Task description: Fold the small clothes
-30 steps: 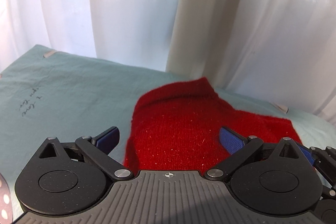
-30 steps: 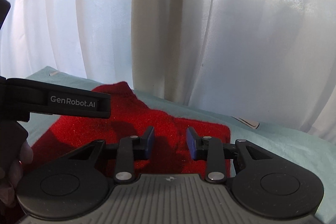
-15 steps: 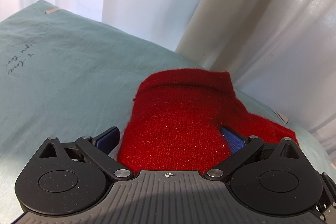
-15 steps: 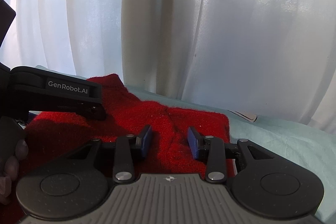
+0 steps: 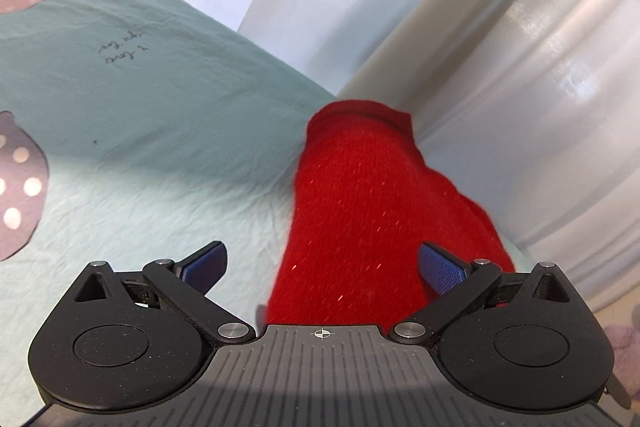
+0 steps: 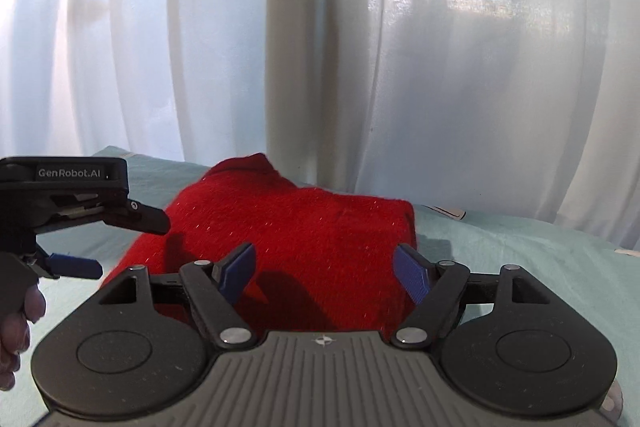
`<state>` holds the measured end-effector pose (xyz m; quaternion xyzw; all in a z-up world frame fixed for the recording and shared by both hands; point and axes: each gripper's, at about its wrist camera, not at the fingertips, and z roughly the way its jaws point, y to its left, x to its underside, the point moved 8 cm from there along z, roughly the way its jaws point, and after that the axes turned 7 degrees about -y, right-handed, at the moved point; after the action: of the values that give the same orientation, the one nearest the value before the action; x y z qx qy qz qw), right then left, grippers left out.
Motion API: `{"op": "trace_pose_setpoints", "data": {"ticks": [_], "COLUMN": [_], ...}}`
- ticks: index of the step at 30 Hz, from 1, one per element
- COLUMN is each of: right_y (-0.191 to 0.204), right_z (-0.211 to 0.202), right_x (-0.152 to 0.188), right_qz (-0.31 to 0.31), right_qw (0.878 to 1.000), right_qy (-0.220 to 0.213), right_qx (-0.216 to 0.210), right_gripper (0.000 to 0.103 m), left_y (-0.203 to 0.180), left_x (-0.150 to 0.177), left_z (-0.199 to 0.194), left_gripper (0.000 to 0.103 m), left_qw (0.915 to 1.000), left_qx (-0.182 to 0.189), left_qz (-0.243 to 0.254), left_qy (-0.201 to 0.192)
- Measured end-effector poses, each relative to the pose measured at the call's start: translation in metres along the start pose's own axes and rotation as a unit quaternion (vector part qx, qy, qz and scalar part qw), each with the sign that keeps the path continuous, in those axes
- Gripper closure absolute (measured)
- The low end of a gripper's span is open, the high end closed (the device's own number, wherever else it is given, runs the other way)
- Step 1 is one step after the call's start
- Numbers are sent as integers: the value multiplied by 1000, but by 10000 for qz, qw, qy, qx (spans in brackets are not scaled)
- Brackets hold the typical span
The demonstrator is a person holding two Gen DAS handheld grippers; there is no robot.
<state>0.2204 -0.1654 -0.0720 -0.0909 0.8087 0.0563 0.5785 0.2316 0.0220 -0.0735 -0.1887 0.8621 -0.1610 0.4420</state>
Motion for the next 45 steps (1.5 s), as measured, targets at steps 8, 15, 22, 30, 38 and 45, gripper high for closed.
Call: {"op": "trace_pose_setpoints", "data": {"ticks": [8, 15, 22, 30, 38, 45], "right_y": [0, 23, 46, 47, 43, 42], "right_z": [-20, -88, -119, -109, -102, -100], "right_x": [24, 71, 81, 59, 56, 53], "right_qz": [195, 458, 726, 510, 563, 502], "right_qw": [9913, 9713, 9565, 9566, 9555, 9559], "right_qy": [1021, 2233, 2769, 2800, 2826, 2828], "right_qx": [804, 687, 566, 623, 624, 616], "right_gripper": [17, 4, 4, 4, 4, 4], "left_y": [18, 16, 34, 22, 14, 7], "left_x": [3, 44, 71, 59, 57, 56], "left_z": [-46, -96, -99, -106, -110, -110], "left_gripper": [0, 0, 0, 0, 0, 0], "left_qw": [9944, 9801, 9736, 9675, 9645, 9619], "left_qx": [-164, -180, -537, -747, -892, -965], "left_qz": [1030, 1900, 1899, 2011, 2073, 2184], "left_qy": [153, 538, 1147, 1336, 1369, 1333]}}
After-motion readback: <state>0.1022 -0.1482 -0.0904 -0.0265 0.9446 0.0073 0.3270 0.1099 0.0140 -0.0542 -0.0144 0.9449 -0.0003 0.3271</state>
